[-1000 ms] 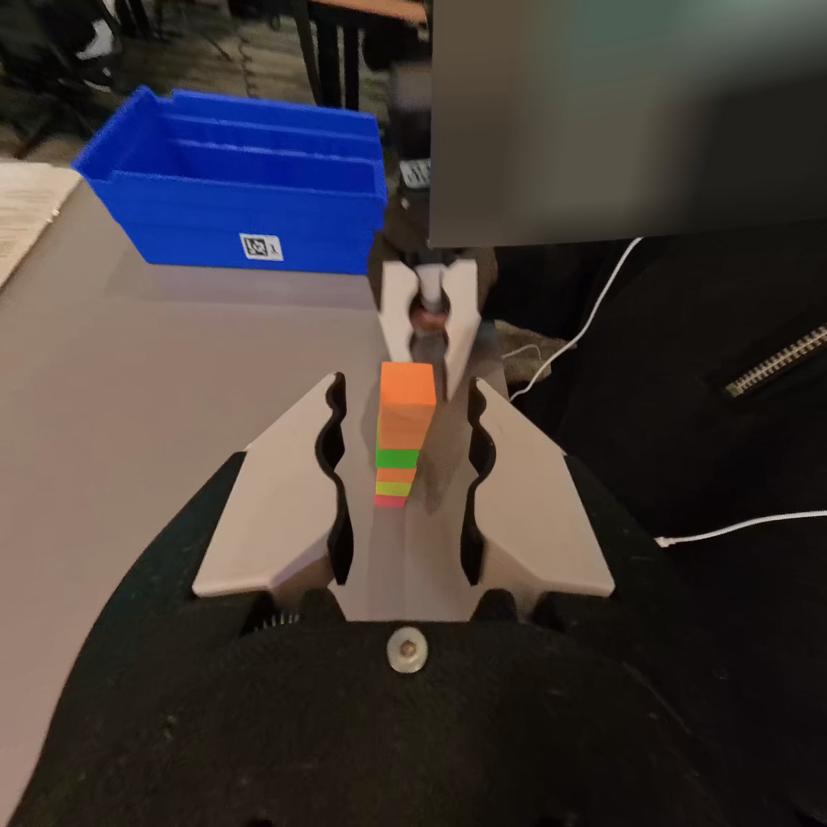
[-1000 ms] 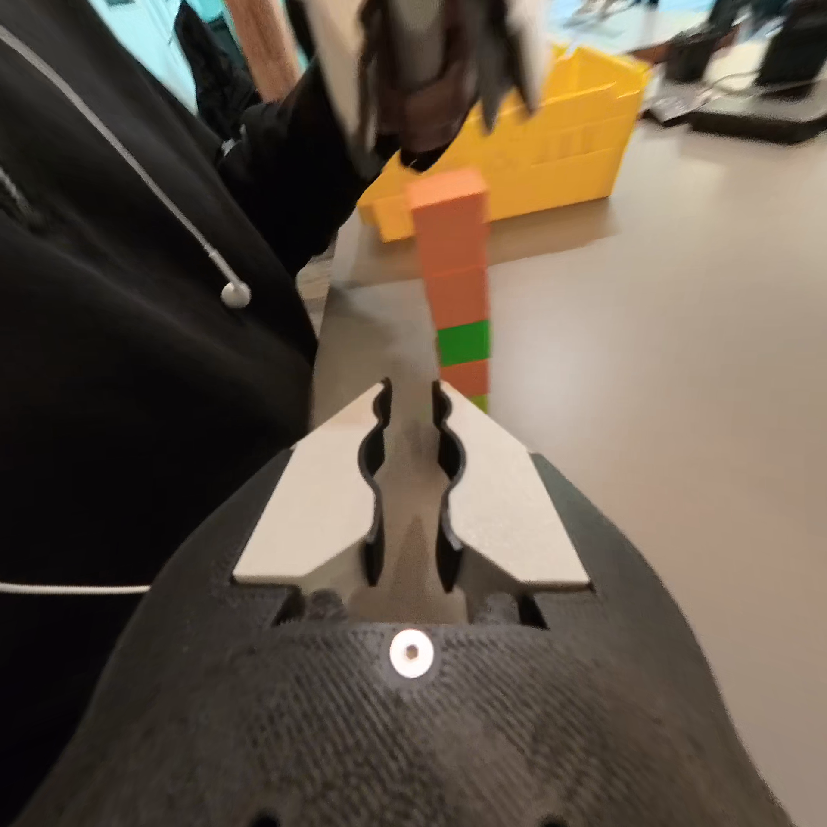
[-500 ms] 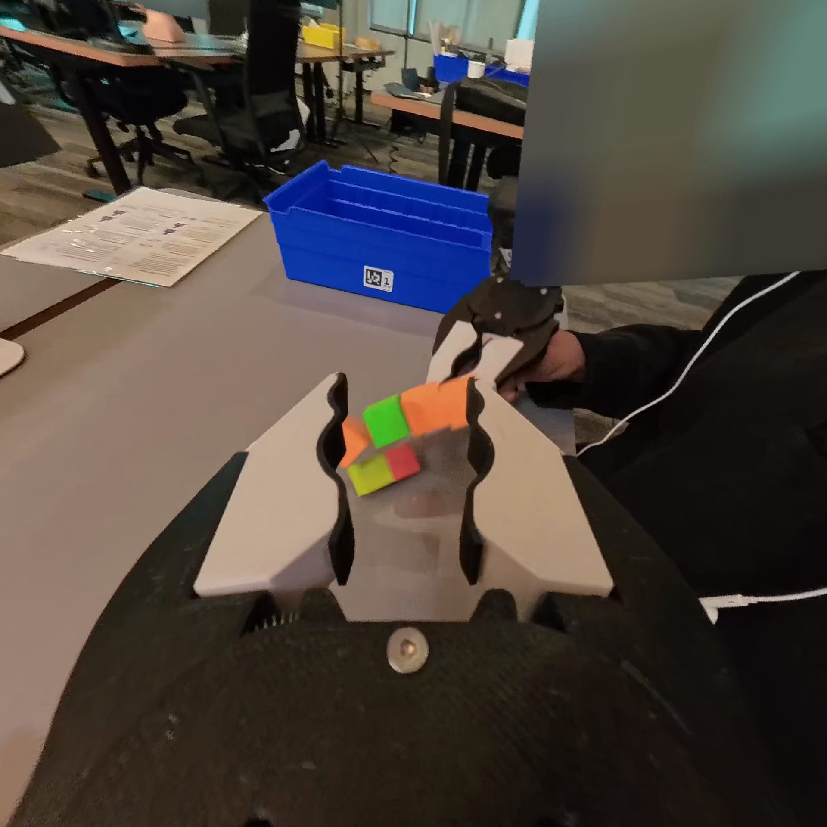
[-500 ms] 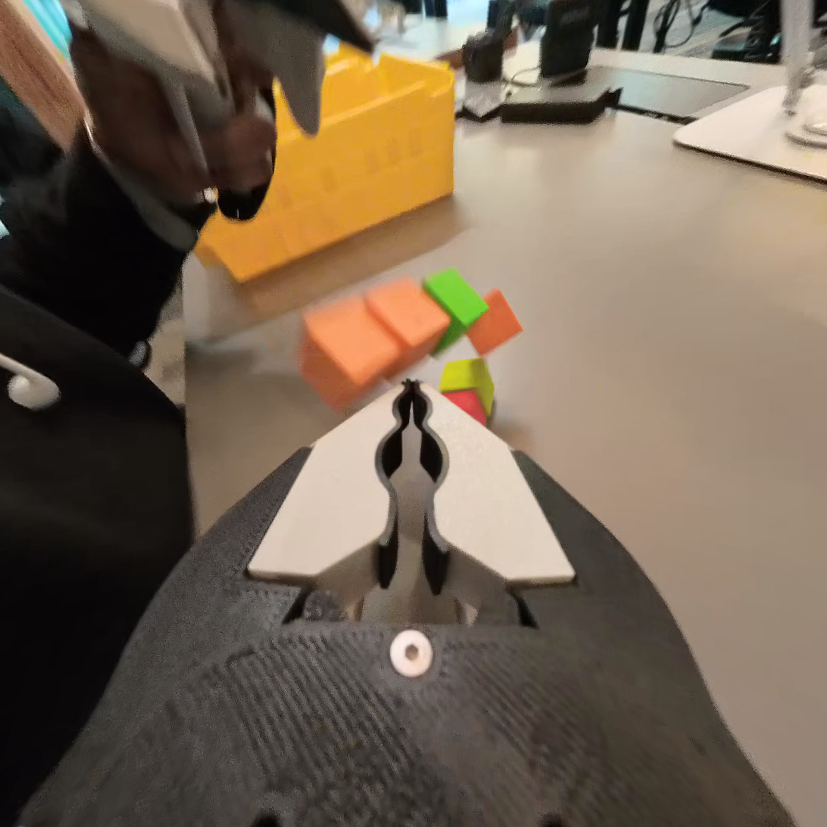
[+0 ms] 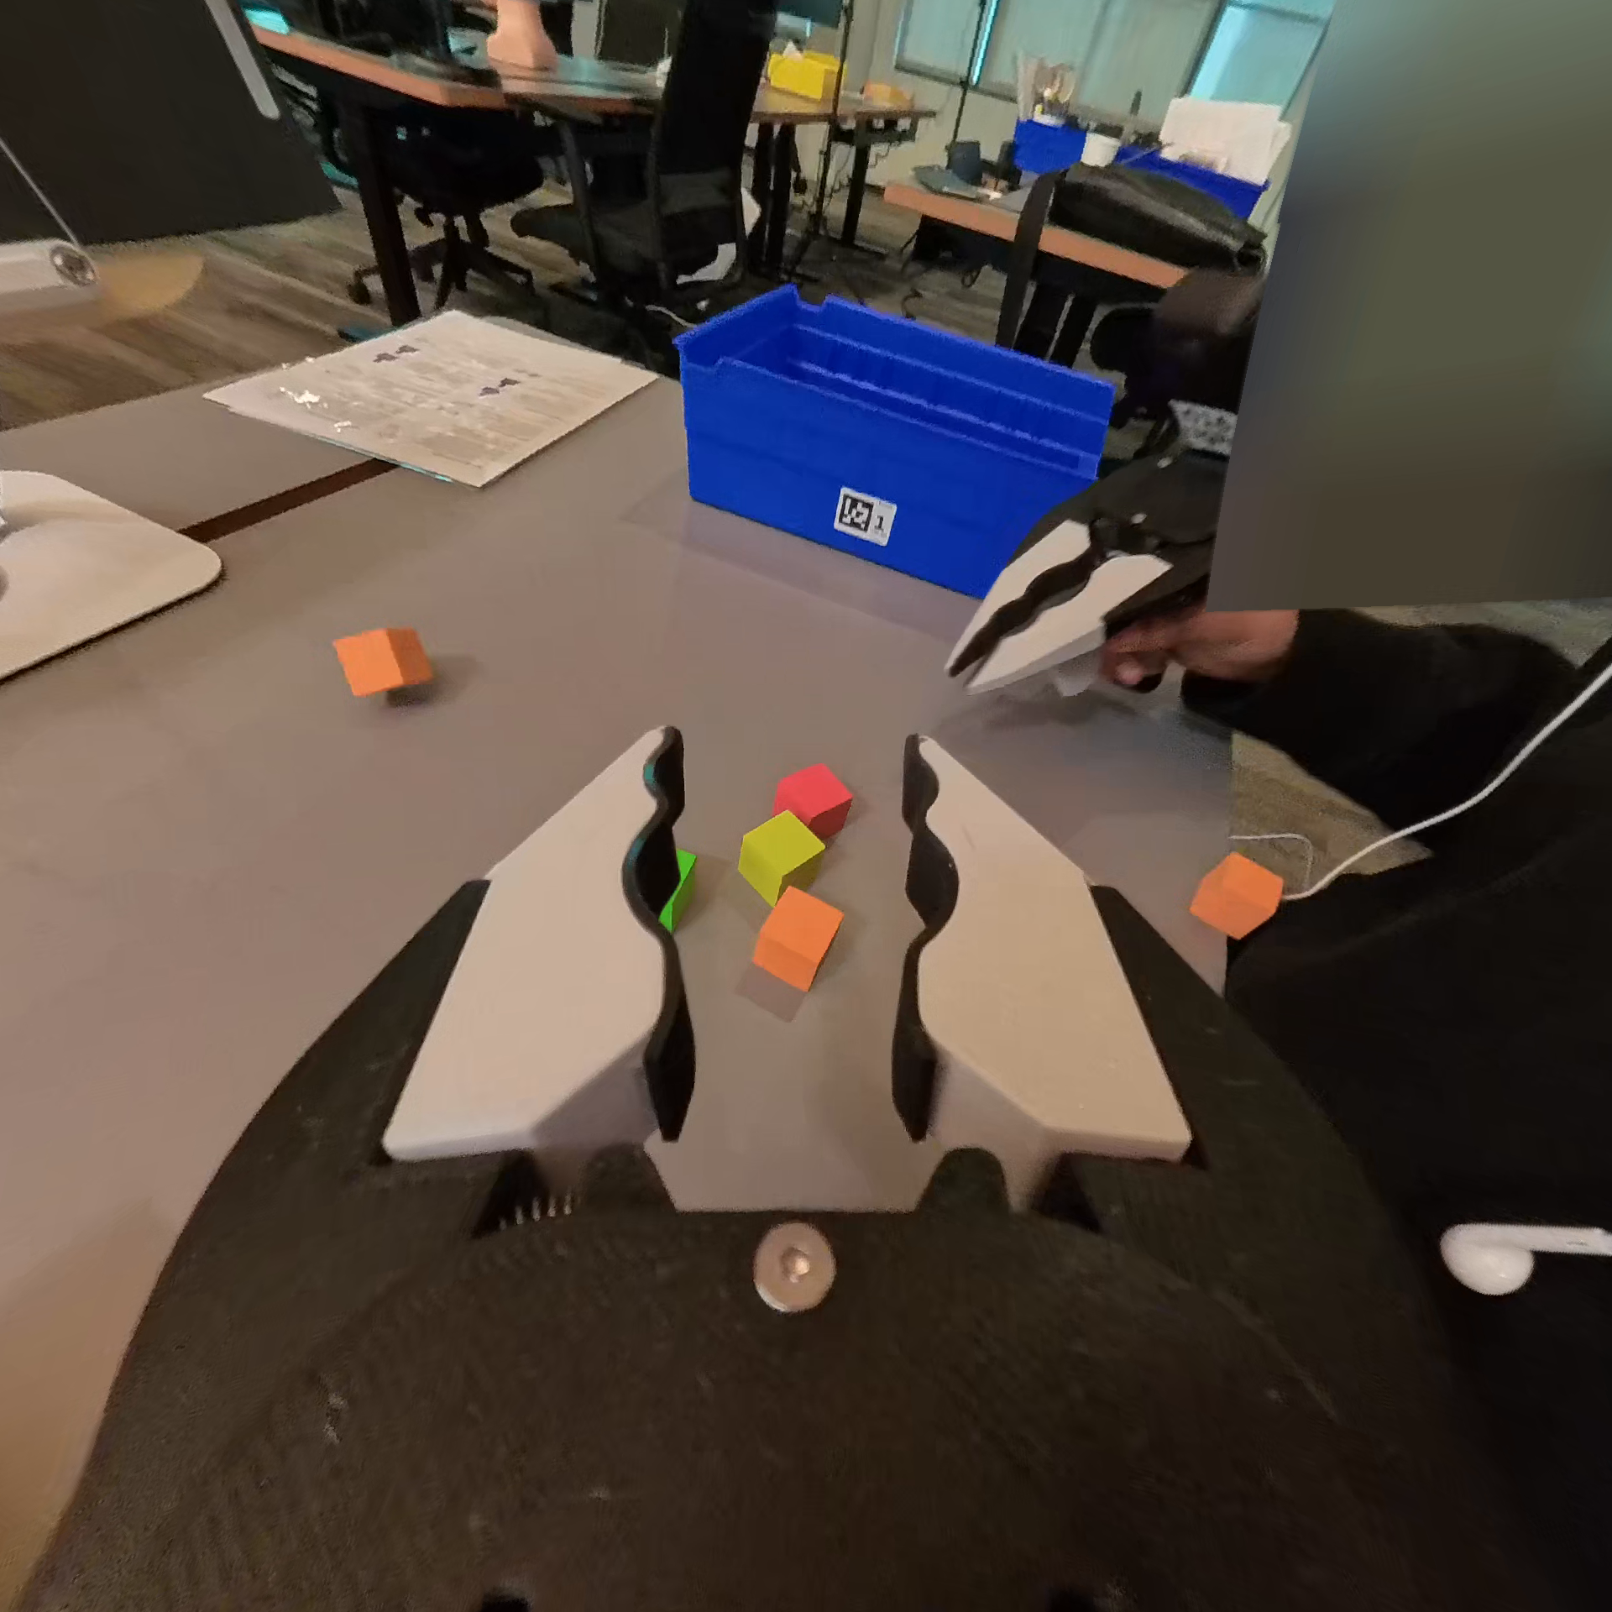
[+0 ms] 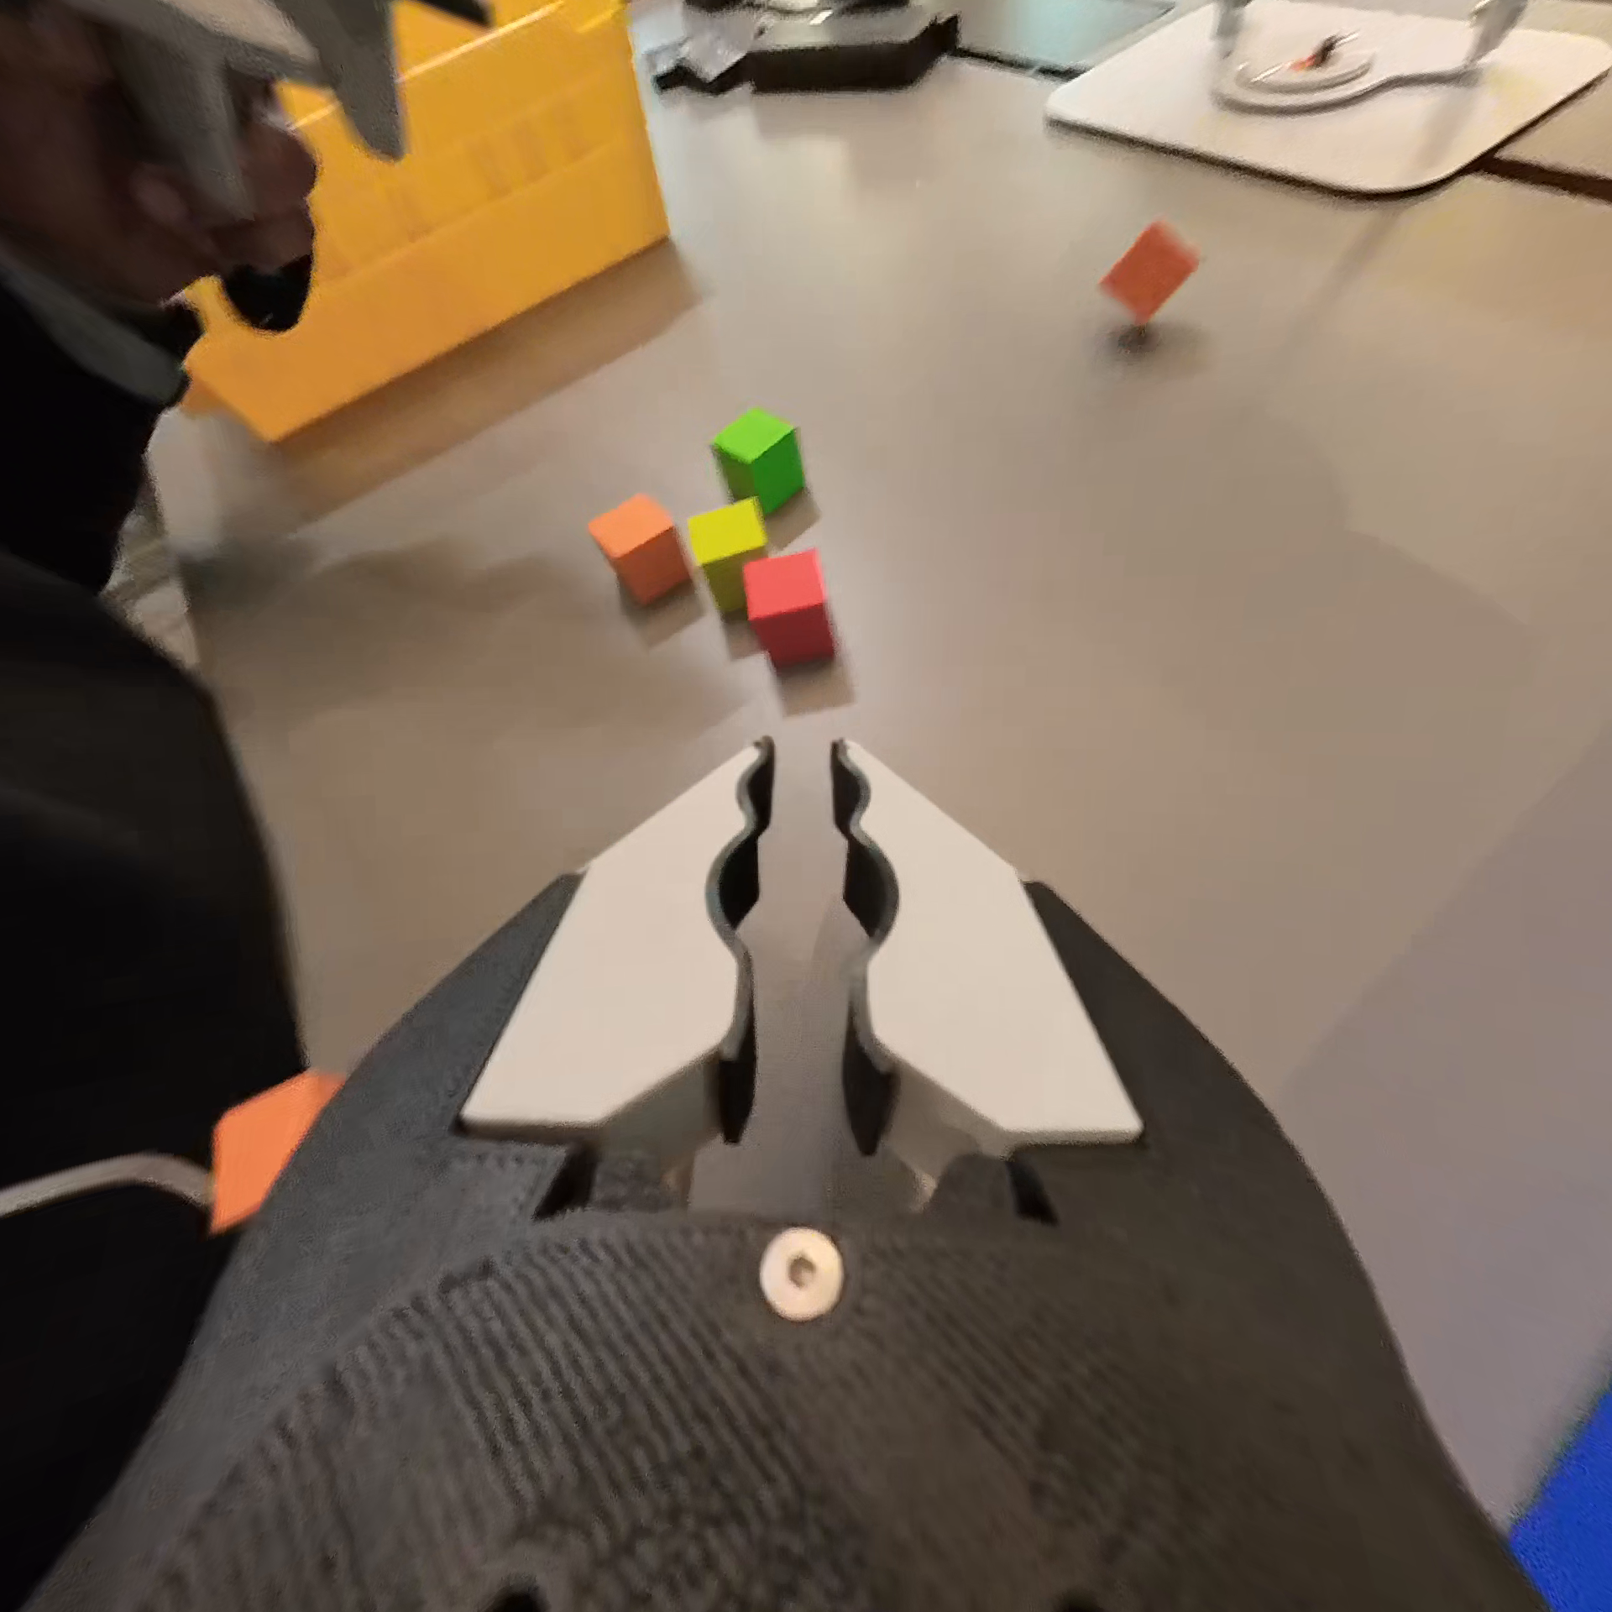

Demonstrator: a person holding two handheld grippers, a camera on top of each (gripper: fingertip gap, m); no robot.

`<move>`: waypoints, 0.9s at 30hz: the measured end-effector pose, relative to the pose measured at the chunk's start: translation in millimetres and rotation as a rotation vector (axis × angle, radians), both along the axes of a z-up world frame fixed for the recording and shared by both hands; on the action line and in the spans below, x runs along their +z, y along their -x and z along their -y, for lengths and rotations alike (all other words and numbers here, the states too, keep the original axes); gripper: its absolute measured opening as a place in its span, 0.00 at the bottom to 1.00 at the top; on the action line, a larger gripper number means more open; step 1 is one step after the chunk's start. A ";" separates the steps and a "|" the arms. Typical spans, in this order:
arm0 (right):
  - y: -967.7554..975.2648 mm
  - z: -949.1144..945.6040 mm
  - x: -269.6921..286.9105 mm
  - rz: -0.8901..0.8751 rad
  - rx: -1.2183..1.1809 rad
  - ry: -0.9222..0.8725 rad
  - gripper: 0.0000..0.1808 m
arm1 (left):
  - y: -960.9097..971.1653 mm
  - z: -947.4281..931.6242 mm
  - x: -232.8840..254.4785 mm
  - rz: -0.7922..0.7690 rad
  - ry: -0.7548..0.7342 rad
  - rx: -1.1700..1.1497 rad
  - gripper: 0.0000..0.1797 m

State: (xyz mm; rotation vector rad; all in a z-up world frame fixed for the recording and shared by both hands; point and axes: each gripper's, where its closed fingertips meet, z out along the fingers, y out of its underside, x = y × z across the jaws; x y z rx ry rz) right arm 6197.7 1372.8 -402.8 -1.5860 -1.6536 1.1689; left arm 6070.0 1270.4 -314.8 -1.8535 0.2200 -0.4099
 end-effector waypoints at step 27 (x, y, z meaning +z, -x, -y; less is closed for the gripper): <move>-16.9 61.6 30.8 -0.121 0.191 0.019 0.15 | -35.2 6.8 -56.6 -0.041 0.149 0.010 0.24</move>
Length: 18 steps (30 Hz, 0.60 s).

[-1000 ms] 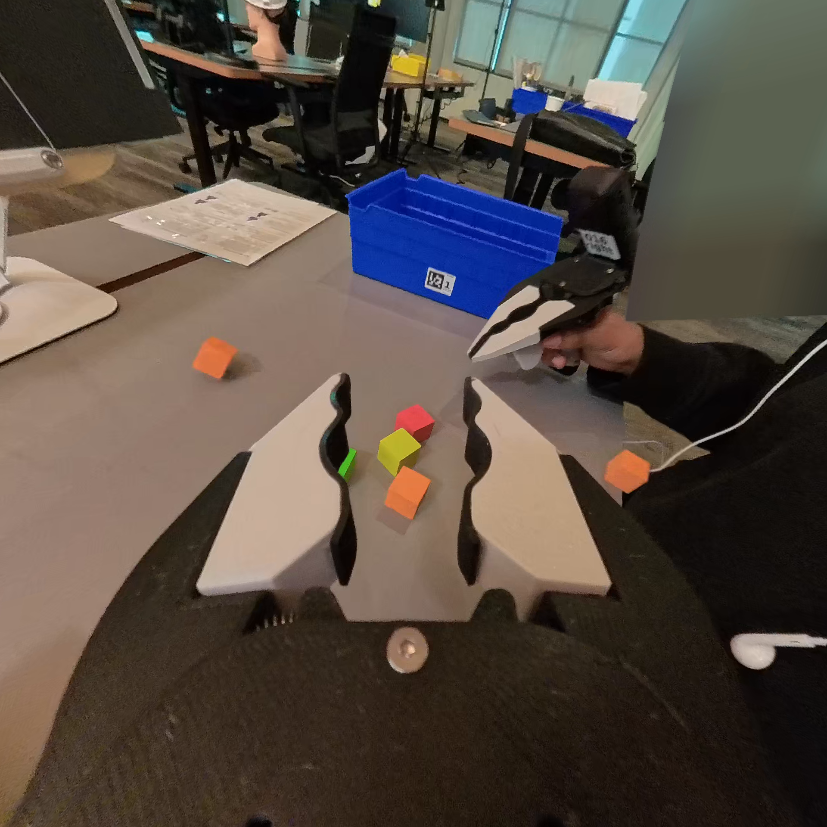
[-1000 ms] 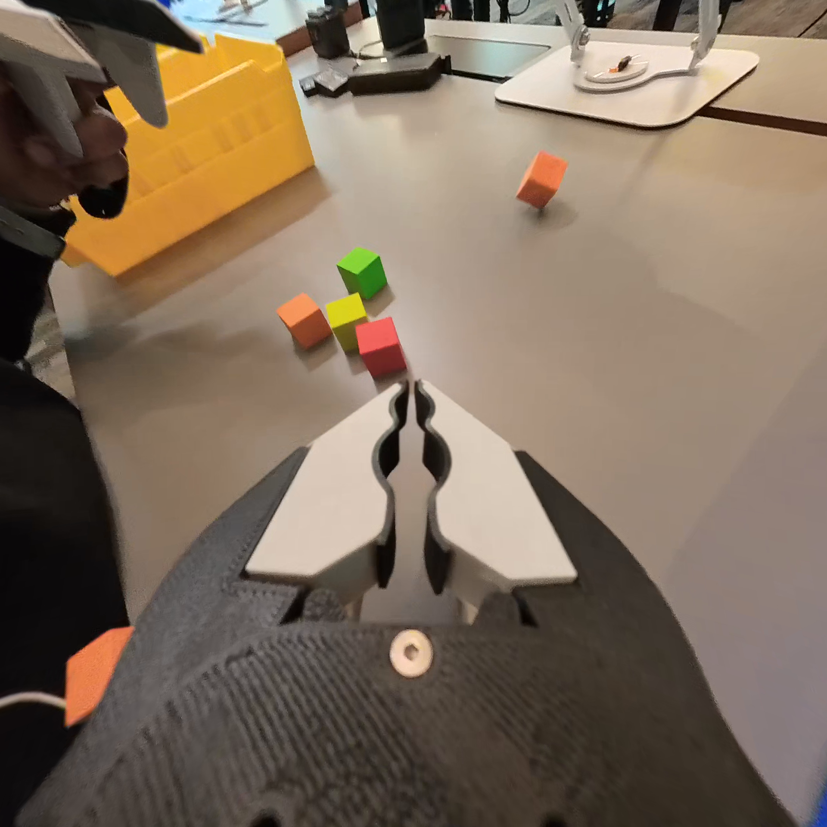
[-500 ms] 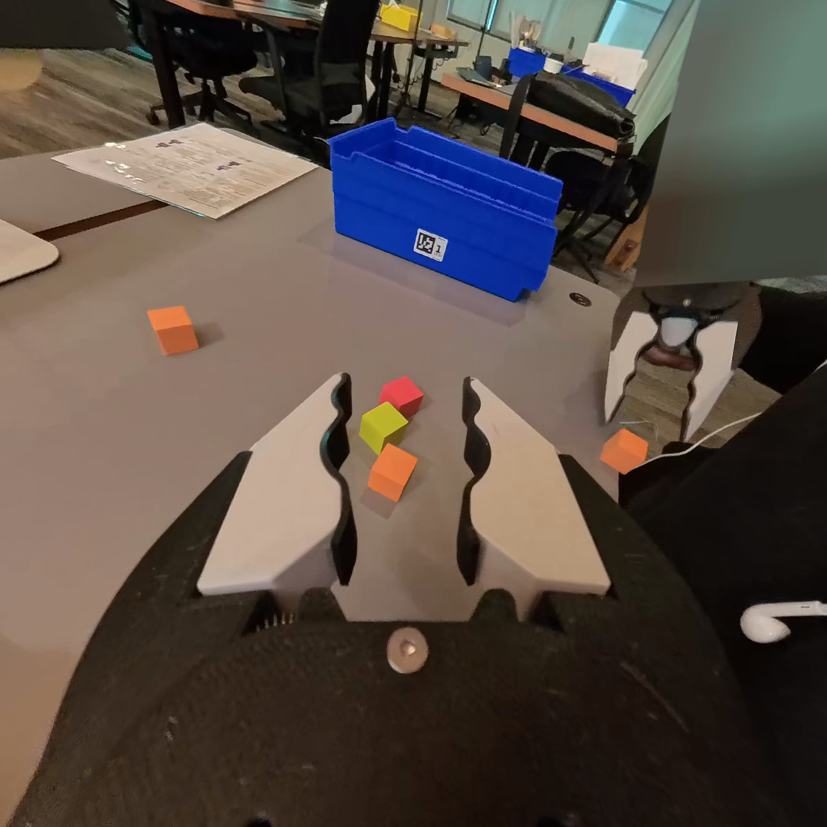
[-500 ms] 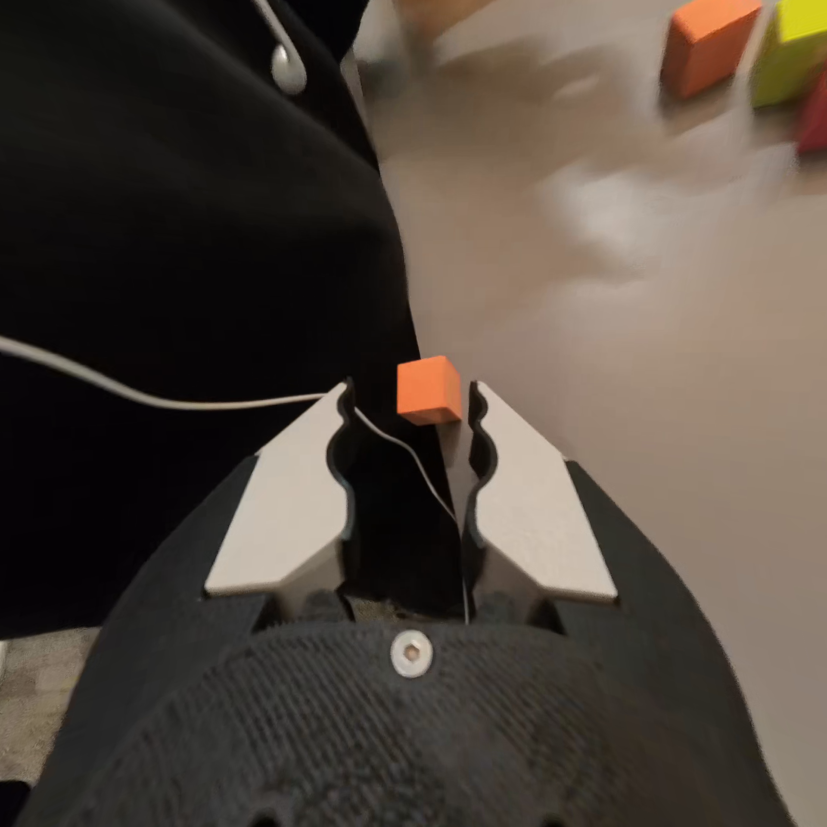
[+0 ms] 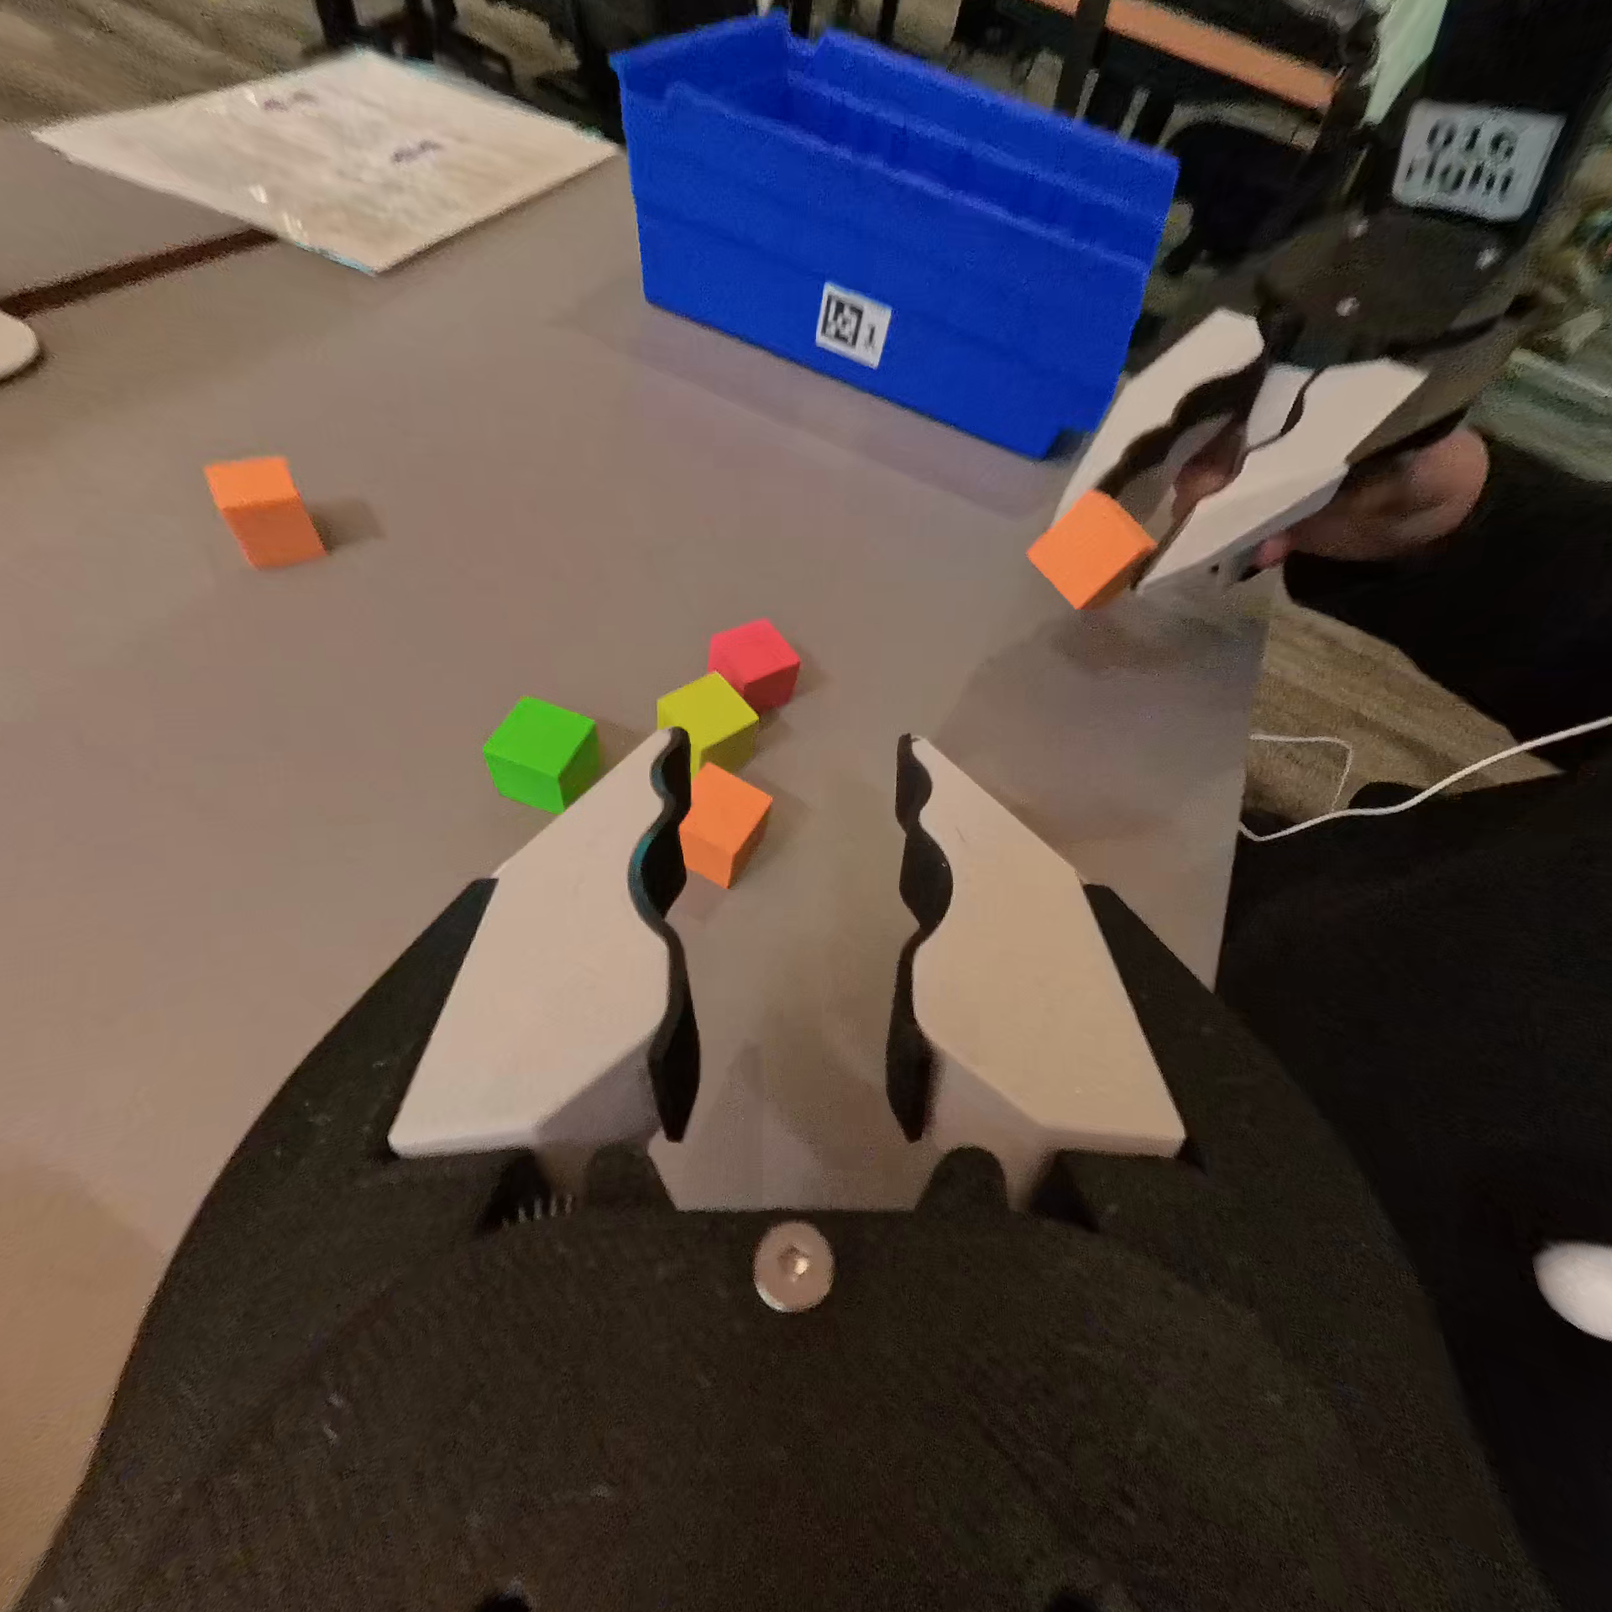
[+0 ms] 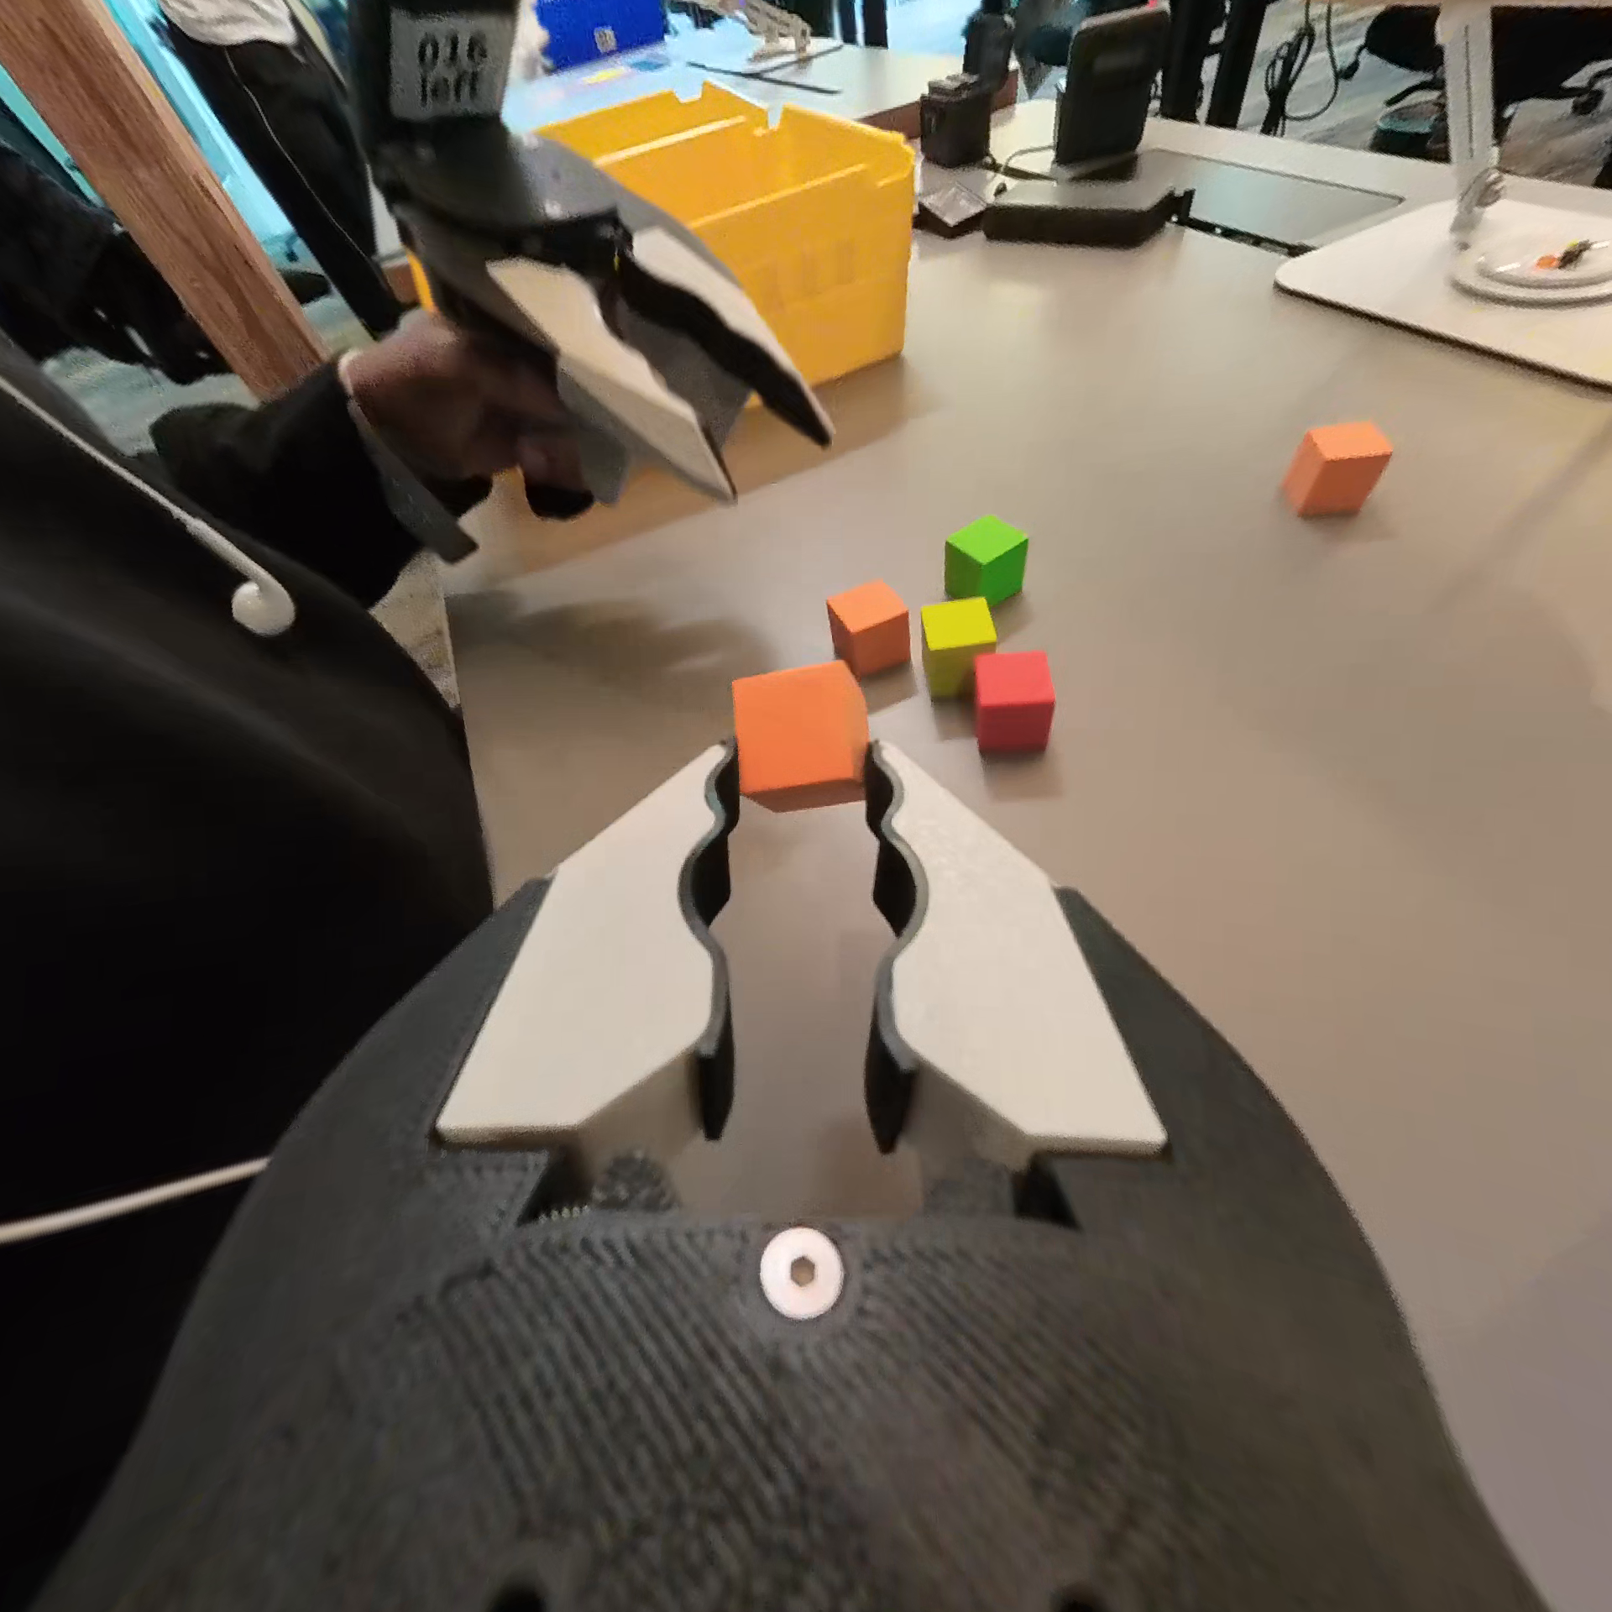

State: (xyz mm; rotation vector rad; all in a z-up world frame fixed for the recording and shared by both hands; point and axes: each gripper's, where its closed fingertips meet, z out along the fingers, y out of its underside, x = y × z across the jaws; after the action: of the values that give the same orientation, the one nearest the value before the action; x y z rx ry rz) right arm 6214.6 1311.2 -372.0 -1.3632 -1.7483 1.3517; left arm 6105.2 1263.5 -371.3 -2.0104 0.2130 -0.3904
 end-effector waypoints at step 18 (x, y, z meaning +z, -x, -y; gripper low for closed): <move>20.3 5.2 -9.3 0.000 0.045 0.038 0.15 | -21.7 -8.1 -73.3 -0.245 0.278 -0.107 0.14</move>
State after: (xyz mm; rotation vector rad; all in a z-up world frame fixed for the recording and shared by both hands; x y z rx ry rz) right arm 6194.3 1306.0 -381.4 -1.3515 -1.7720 1.4153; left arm 6126.9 1271.7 -444.6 -2.3277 0.4406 -0.2491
